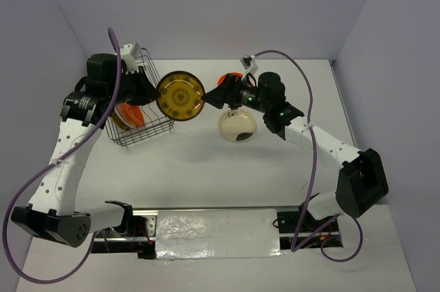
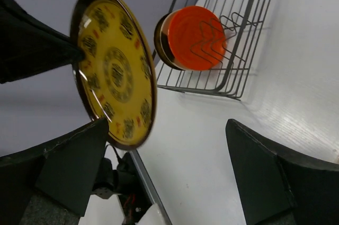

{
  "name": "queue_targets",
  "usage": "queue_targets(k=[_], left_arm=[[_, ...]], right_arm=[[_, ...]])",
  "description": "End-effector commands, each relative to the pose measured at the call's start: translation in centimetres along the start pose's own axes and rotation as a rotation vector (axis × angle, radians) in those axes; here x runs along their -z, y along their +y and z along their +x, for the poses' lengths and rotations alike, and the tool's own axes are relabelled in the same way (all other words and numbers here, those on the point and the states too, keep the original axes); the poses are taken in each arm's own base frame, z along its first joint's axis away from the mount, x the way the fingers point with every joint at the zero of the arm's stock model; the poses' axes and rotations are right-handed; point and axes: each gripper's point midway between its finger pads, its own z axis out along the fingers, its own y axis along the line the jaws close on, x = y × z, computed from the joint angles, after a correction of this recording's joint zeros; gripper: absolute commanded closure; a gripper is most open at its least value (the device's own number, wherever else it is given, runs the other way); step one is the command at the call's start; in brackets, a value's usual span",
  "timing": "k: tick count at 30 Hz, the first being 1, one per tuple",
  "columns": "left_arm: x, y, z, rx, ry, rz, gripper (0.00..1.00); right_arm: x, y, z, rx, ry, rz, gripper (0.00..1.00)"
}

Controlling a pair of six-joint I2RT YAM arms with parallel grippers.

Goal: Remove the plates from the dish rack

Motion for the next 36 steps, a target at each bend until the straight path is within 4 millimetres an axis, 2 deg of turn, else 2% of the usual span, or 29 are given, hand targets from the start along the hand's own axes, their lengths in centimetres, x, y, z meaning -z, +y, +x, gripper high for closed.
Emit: queue_targets(k=[1,3,4,6,7,8,9,10,11,12,13,14,15,16,17,18,19,20,21,23,24,25,28,31,32,33,34,35,36], left_arm=[[0.5,-3.9,-2.0,0.001,-0.069,0.207,1.00],[0.2,-4.5,-1.7,0.001,-0.057,0.255,1.00],[0.2,-4.9,-1.5,0.008,-0.051,0.277,1.00],[-0.2,-5.0,-0.9,0.023,-0.032,0.296,1.00],[-0.5,-4.9,-0.6,0.027,-0.024,0.297,1.00],[-0.8,-4.7,-0.4,0.030,-0.018,0.290,0.99],[-1.0,-4.5,-0.3,0.041,-0.015,0.279,0.94],[-1.2,-4.4,-0.3,0.042,-0.013,0.277,0.88],[-1.7,-4.1,-0.1,0.048,-0.002,0.261,0.79],[-2.1,-2.9,-0.3,0.059,-0.010,0.188,0.50],[-2.0,-1.9,-0.2,0.074,0.007,0.119,0.31],[-2.3,-0.6,-0.1,0.084,0.013,0.044,0.02],[-2.2,2.2,-0.5,0.086,-0.015,-0.115,0.00],[-1.6,3.1,-1.0,0.084,-0.030,-0.179,0.00],[-1.2,4.5,-0.4,0.084,-0.008,-0.259,0.00],[-0.5,6.3,-0.9,0.079,-0.035,-0.361,0.01],[-0.2,7.0,-0.8,0.075,-0.039,-0.402,0.00],[0.2,7.7,-0.7,0.076,-0.039,-0.439,0.01],[0.4,8.3,-0.5,0.074,-0.037,-0.468,0.00],[0.3,8.5,-0.3,0.073,-0.031,-0.468,0.01],[0.1,8.6,-0.1,0.074,-0.025,-0.468,0.01],[0.1,8.6,-0.1,0.076,-0.024,-0.465,0.01],[0.0,8.5,-0.3,0.074,-0.026,-0.463,0.00],[0.0,8.9,-0.6,0.074,-0.032,-0.481,0.01],[-0.1,9.0,-0.6,0.078,-0.029,-0.482,0.00],[-0.3,9.2,-0.5,0.083,-0.026,-0.483,0.00],[-0.5,9.3,-0.4,0.088,-0.021,-0.483,0.01],[-0.8,9.4,-0.1,0.096,-0.014,-0.482,0.01],[-1.2,9.4,-0.1,0.099,-0.011,-0.476,0.00]], right_arm=[[0.4,3.6,-2.0,0.035,-0.055,-0.132,0.02],[0.2,3.8,-1.9,0.026,-0.055,-0.151,0.09],[0.1,3.9,-1.8,0.017,-0.046,-0.165,0.22],[-0.3,4.1,-1.8,0.011,-0.036,-0.191,0.37],[-0.6,4.1,-1.5,0.001,-0.024,-0.196,0.50],[-0.6,4.4,-1.7,0.007,-0.029,-0.216,0.59],[-0.7,4.8,-1.6,-0.001,-0.019,-0.237,0.83],[-0.6,4.8,-1.5,-0.006,-0.018,-0.241,0.95],[-0.5,4.2,-1.6,-0.013,-0.022,-0.224,1.00],[-0.3,3.6,-1.8,-0.029,-0.031,-0.198,1.00],[0.0,1.9,-2.2,-0.066,-0.056,-0.117,1.00],[0.9,-1.5,-3.0,-0.117,-0.091,-0.007,1.00],[1.7,-4.2,-3.3,-0.198,-0.113,0.092,1.00],[3.1,-7.0,-3.2,-0.264,-0.127,0.197,1.00],[4.8,-11.1,-2.4,-0.323,-0.165,0.322,1.00],[7.5,-14.4,-4.0,-0.362,-0.254,0.419,1.00],[9.7,-17.9,-2.5,-0.409,-0.273,0.537,1.00],[12.6,-21.3,-3.6,-0.425,-0.363,0.655,1.00],[13.9,-23.0,-3.5,-0.431,-0.380,0.708,1.00],[15.5,-25.5,-3.0,-0.438,-0.403,0.746,1.00],[17.2,-27.7,-3.7,-0.446,-0.434,0.770,1.00],[17.6,-28.5,-3.9,-0.439,-0.438,0.773,1.00],[18.2,-31.2,-4.6,-0.422,-0.406,0.770,1.00],[17.9,-33.4,-4.0,-0.437,-0.345,0.805,1.00],[17.8,-34.0,-3.7,-0.444,-0.326,0.821,0.96],[17.3,-35.0,-2.3,-0.473,-0.280,0.821,0.83],[17.1,-35.3,-2.1,-0.482,-0.270,0.816,0.72],[17.1,-36.3,-1.0,-0.506,-0.247,0.840,0.45],[17.2,-36.5,-0.5,-0.514,-0.235,0.856,0.39]])
